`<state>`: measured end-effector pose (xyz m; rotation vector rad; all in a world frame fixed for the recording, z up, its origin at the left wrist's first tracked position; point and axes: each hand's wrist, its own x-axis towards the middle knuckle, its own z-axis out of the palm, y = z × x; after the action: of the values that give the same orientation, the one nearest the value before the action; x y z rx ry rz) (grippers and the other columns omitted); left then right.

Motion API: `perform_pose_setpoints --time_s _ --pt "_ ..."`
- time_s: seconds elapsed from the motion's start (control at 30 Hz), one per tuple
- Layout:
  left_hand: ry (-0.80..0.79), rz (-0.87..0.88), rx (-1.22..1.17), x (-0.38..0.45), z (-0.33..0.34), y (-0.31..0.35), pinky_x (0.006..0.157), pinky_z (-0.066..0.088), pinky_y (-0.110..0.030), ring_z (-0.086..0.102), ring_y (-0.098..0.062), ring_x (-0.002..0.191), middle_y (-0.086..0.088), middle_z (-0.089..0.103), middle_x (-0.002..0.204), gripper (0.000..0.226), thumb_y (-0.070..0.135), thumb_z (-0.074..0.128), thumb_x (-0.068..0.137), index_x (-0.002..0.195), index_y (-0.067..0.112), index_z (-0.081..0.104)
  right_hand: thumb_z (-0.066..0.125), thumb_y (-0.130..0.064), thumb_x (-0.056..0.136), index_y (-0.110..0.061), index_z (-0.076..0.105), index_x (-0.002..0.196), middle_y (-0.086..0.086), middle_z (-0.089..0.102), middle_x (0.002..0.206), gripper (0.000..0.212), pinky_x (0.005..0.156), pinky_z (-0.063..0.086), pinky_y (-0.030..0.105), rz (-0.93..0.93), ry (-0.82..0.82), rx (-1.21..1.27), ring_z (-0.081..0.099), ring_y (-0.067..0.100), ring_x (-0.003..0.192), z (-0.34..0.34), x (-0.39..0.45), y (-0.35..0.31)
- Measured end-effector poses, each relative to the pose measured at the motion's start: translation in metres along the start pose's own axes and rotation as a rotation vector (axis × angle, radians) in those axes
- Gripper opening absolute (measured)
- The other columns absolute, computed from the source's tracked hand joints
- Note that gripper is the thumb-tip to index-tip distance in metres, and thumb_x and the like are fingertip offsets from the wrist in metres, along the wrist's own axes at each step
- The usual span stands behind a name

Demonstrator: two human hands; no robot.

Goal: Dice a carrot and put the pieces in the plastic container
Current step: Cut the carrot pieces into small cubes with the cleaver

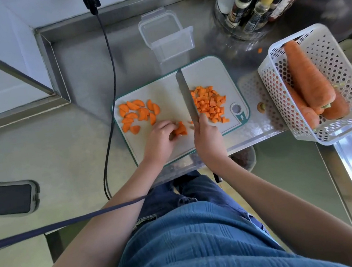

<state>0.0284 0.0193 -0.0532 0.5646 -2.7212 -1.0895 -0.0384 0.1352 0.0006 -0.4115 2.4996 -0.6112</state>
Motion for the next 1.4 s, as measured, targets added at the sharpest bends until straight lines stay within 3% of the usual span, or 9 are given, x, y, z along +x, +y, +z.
perform_pose_setpoints --time_s 0.13,0.3,0.5,0.67,0.8,1.0,1.2,1.3,1.4 --pt "0.005 -0.018 -0.021 -0.001 0.0 0.001 0.078 0.048 -0.026 0.063 -0.026 0.087 -0.01 0.068 0.094 0.026 -0.002 0.076 0.069 0.095 0.002 0.072 0.032 -0.024 0.103 -0.013 0.033 0.094 0.014 0.054 0.067 0.014 0.048 0.034 0.034 -0.056 -0.016 0.092 0.048 0.033 0.057 -0.003 -0.014 0.0" --pt "-0.008 -0.017 -0.025 0.002 -0.003 0.002 0.08 0.051 -0.032 0.062 -0.026 0.091 -0.011 0.068 0.095 0.025 -0.002 0.074 0.071 0.096 0.001 0.072 0.031 -0.027 0.103 -0.017 0.03 0.092 0.012 0.051 0.065 0.015 0.05 0.036 0.035 -0.045 -0.027 0.115 0.048 0.034 0.059 0.008 -0.018 -0.005" --pt "0.022 -0.064 -0.064 -0.001 -0.004 0.006 0.08 0.038 -0.01 0.062 -0.023 0.091 -0.01 0.067 0.095 0.029 -0.002 0.073 0.072 0.101 0.004 0.07 0.031 -0.024 0.104 -0.017 0.031 0.095 0.015 0.055 0.069 0.011 0.052 0.038 0.035 -0.016 -0.04 0.108 0.051 0.034 0.061 0.011 -0.015 -0.003" --pt "-0.027 -0.012 -0.075 -0.007 -0.006 0.003 0.081 0.048 -0.026 0.061 -0.024 0.093 -0.009 0.066 0.099 0.033 0.004 0.077 0.071 0.102 0.003 0.065 0.029 -0.025 0.104 -0.012 0.035 0.132 0.017 0.062 0.077 0.031 0.056 0.047 0.039 -0.015 -0.071 0.059 0.06 0.036 0.069 0.018 -0.016 -0.006" --pt "0.0 0.006 -0.063 -0.01 -0.004 -0.004 0.086 0.043 -0.02 0.061 -0.023 0.096 -0.009 0.068 0.099 0.024 0.005 0.076 0.075 0.098 0.002 0.07 0.029 -0.024 0.105 -0.013 0.03 0.14 0.018 0.063 0.079 0.037 0.054 0.044 0.037 -0.022 -0.047 0.001 0.06 0.036 0.069 0.022 -0.017 -0.006" --pt "-0.009 0.031 -0.044 -0.008 -0.004 -0.009 0.082 0.044 -0.021 0.063 -0.026 0.09 -0.01 0.069 0.091 0.018 0.002 0.074 0.076 0.092 0.0 0.07 0.03 -0.023 0.104 -0.008 0.039 0.113 0.017 0.058 0.069 0.02 0.05 0.039 0.036 -0.013 0.001 0.026 0.055 0.036 0.061 0.017 -0.016 -0.005" --pt "-0.028 0.065 -0.062 -0.004 -0.004 -0.013 0.089 0.05 -0.031 0.064 -0.025 0.102 -0.008 0.069 0.108 0.017 0.002 0.071 0.079 0.096 0.003 0.072 0.029 -0.023 0.104 -0.016 0.03 0.095 0.018 0.057 0.069 0.012 0.048 0.039 0.036 -0.006 -0.008 0.036 0.054 0.037 0.059 0.016 -0.013 -0.007" --pt "-0.031 0.077 -0.085 -0.003 -0.007 -0.012 0.09 0.047 -0.027 0.064 -0.023 0.101 -0.007 0.069 0.108 0.017 0.003 0.071 0.079 0.096 0.005 0.073 0.029 -0.023 0.104 -0.012 0.035 0.103 0.016 0.057 0.069 0.013 0.049 0.039 0.036 -0.004 -0.019 0.016 0.055 0.035 0.06 0.018 -0.013 -0.006" --pt "-0.077 0.113 -0.063 -0.001 -0.009 -0.014 0.088 0.048 -0.028 0.064 -0.027 0.098 -0.009 0.071 0.104 0.017 0.0 0.068 0.077 0.092 0.003 0.074 0.03 -0.019 0.104 -0.009 0.035 0.127 0.018 0.061 0.076 0.026 0.055 0.048 0.041 0.007 -0.045 -0.067 0.06 0.037 0.068 0.023 -0.011 -0.004"
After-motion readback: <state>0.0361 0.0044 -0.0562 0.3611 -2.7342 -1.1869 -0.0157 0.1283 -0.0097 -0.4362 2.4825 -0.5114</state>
